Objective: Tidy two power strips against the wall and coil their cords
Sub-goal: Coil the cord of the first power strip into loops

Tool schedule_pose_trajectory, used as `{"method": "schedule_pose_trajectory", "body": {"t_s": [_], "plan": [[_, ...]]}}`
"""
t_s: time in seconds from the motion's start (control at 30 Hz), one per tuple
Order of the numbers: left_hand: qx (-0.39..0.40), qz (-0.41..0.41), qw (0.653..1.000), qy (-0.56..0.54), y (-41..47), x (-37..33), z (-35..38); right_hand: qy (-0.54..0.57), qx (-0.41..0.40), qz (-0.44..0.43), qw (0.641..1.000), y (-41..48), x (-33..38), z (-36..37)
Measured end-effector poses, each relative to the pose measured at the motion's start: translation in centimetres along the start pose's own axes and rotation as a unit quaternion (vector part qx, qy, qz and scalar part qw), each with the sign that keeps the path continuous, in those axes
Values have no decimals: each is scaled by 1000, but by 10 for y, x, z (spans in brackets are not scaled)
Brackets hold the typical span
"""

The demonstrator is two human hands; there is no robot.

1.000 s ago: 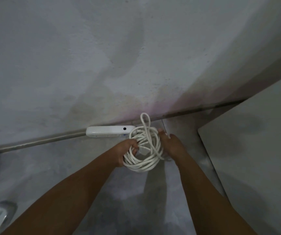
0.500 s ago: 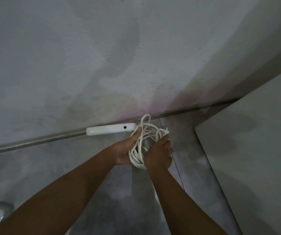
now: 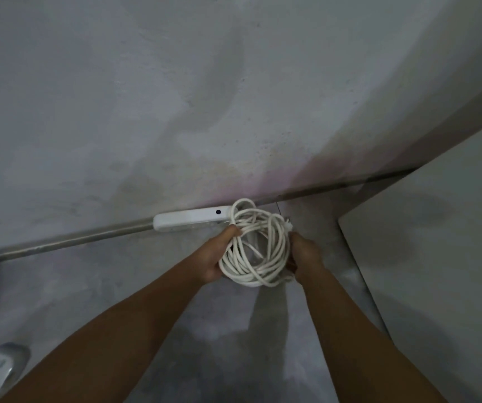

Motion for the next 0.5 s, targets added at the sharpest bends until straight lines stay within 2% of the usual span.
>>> {"method": "schedule_pose_trajectory", "body": {"t_s": [0.07, 0.13, 0.27, 0.33, 0.37, 0.43, 0.47, 0.5], "plan": [[9, 17, 999, -39, 1, 0, 0, 33, 2, 42, 999, 5, -4, 6], [18, 21, 996, -82, 1, 1, -2, 70, 44, 89, 993, 7, -10, 20], [59, -1, 991, -118, -7, 2, -1, 15, 128, 136, 982, 9, -12, 28], [89, -2, 989, -117, -9, 0, 6, -8, 119, 82, 989, 16, -5, 23], [99, 0, 987, -123, -10, -3, 10, -34, 81, 32, 996, 19, 1, 13], [115, 8, 982, -152, -12, -12, 13, -165, 12, -102, 981, 20, 24, -3], [127, 13, 977, -170, -13, -18, 14, -219, 18, -130, 967, 18, 32, -6], [143, 14, 972, -185, -15, -23, 15, -246, 39, -112, 962, 16, 33, -8]]}}
Point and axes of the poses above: each hand's wrist, its own y-axis towards the middle knuckle, its own z-axis out of the palm, x = y × z, the point moved 8 cm from there along y, towards the middle knuckle, and after that the axes turned 11 degrees about y, right-handed, at the moved point
